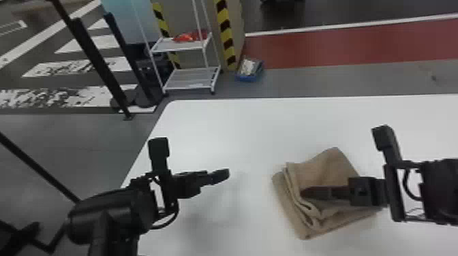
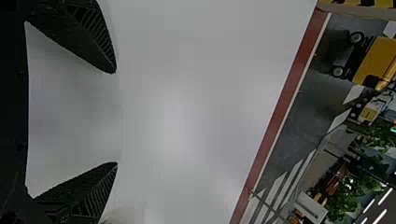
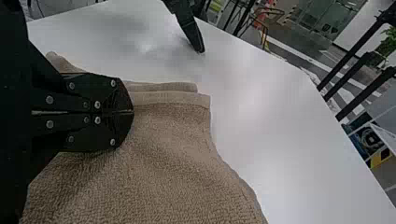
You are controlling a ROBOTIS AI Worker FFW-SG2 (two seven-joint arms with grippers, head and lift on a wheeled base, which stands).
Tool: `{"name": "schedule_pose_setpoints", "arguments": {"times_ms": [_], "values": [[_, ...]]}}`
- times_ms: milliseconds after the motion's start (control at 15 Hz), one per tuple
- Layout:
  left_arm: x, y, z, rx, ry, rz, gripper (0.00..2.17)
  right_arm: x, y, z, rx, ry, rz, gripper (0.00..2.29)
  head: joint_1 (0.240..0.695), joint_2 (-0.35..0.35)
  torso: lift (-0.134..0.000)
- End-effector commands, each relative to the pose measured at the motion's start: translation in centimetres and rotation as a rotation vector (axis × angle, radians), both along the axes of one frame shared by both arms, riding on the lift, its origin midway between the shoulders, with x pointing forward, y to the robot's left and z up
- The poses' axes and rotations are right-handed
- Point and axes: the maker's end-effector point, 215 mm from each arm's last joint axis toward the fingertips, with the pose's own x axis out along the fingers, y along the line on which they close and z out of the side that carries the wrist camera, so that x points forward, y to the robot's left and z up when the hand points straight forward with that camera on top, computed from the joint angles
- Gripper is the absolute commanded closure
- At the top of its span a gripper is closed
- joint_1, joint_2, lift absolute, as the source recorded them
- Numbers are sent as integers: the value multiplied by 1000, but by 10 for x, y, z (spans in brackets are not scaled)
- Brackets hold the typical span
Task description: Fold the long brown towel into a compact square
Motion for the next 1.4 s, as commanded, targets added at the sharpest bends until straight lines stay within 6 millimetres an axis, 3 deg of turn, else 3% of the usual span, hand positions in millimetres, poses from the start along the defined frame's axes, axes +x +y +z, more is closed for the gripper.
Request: {"name": "schedule_pose_setpoints", "arguments": {"times_ms": [0,133,267,600,733,867,1133,1333], "values": [[3,-1,2,0,-4,-3,83,-10,-1,3,32,12,-8,2044,695,289,-120],[4,-4,3,0,-5,-7,83,-5,-15,26,132,11,-56,2044,695,290,-120],[3,-2,2,2,-4,-2,83,-17,-27,40,170,46,-80,2044,695,281,-120],[4,2,0,-2,-1,5,83,-49,-85,49,200,83,-130,2044,695,246,-120],[7,2,0,0,-9,7,83,-55,-104,48,173,71,-141,2044,695,216,-120],[7,1,-2,-1,-5,3,83,-47,-121,45,104,53,-144,2044,695,199,-120],[8,0,-1,-2,-11,1,83,-24,-102,19,-1,100,-107,2044,695,167,-120],[5,5,-3,-4,-8,10,83,-6,-96,14,-56,111,-94,2044,695,179,-120]]}}
